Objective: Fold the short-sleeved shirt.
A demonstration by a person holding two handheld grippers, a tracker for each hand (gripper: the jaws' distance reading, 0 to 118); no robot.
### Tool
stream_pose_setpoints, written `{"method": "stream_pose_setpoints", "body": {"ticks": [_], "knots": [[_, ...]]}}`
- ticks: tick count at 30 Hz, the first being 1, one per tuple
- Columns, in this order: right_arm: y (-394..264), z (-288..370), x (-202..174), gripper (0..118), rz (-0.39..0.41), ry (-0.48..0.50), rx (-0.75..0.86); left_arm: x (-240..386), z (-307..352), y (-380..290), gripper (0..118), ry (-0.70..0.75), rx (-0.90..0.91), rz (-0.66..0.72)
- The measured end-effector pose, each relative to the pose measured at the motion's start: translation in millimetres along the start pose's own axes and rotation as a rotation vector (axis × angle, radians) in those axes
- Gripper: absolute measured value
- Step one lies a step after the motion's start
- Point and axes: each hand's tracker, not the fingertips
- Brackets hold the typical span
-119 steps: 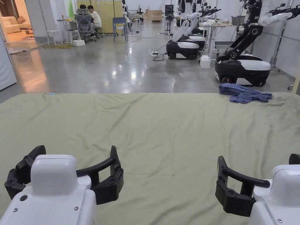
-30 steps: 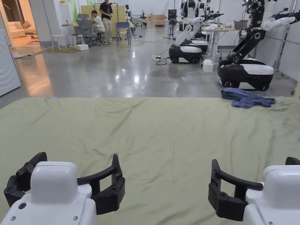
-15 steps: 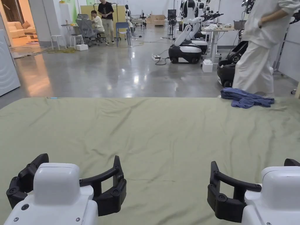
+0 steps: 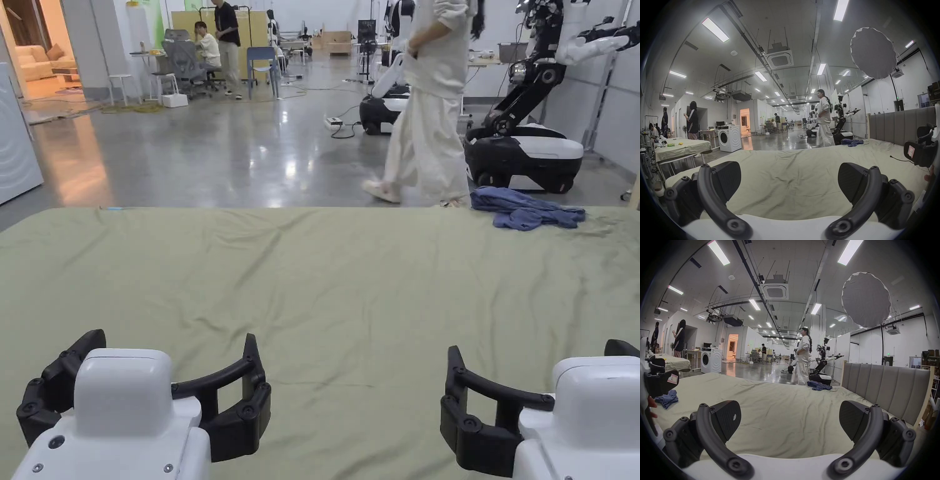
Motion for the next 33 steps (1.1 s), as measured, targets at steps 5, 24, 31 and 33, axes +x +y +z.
{"method": "stream_pose_setpoints", "body": {"ticks": [5,24,31,33], "knots": [[-0.5,0.1,0.6,118,0.0,-0.002,-0.001,0.1,0.3,-0.8,118,0.0,-0.005,0.002],[-0.8,-2.2,1.1,118,-0.017,-0.003,-0.025,0.8,-0.2,-1.2,118,-0.005,-0.011,0.006],[-2.5,-5.4,3.1,118,-0.028,-0.005,-0.042,2.7,-0.9,-2.0,118,-0.008,-0.016,0.002],[-2.9,-5.6,2.8,118,-0.029,-0.004,-0.048,2.6,-1.4,-2.3,118,-0.008,-0.02,0.006]]}}
